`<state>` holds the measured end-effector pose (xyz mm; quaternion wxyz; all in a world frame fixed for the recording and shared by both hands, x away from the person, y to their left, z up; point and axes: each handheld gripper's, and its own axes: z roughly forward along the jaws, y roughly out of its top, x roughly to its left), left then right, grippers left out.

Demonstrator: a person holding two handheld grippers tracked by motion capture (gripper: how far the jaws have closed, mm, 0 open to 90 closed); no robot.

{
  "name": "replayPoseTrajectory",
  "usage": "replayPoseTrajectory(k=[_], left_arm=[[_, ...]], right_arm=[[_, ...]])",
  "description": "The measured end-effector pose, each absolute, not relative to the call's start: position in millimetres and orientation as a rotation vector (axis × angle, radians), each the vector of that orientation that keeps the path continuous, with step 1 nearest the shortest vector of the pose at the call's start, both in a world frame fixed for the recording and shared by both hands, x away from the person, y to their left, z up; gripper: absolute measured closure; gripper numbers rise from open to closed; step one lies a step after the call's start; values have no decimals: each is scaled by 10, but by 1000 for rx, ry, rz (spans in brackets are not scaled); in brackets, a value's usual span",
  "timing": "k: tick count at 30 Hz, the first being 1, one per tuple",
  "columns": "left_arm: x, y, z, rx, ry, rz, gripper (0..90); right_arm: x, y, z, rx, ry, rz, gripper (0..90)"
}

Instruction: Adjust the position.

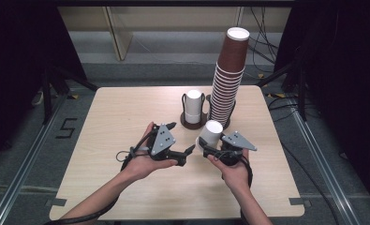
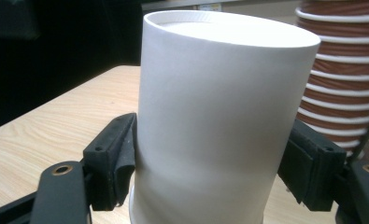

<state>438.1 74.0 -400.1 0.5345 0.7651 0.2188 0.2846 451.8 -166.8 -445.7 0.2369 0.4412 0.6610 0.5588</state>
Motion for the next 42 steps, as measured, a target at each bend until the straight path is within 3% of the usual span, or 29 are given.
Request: replayPoseTrajectory(k=[5,6,7,8,9,21,42], left_arm=[[4317,825,-4132,1833,534,682,36],[4259,847,-4202,1819,598,731,32],[4306,867,-4205,1890,447,707,29],[4287,864,-4227,1909,440,691,24],[4207,824,-4280,1879,526,620,20],[4182,756,-4395,1872,498,650,11],[4272,611,-4327,1858,428,556,9]], right_arm=[[4484,-1747,-4465,1257,1795,1567,272],[4470,-1756,-4460,1270,1793,1561,272],[4466,-1765,-4461,1263,1794,1577,272],[4452,-1768,-4457,1281,1793,1574,272],[4450,-1770,-4459,1268,1792,1562,272],[4400,-1756,-4429,1313,1782,1640,272],[4329,-1789,-4459,1589,1736,1954,273]])
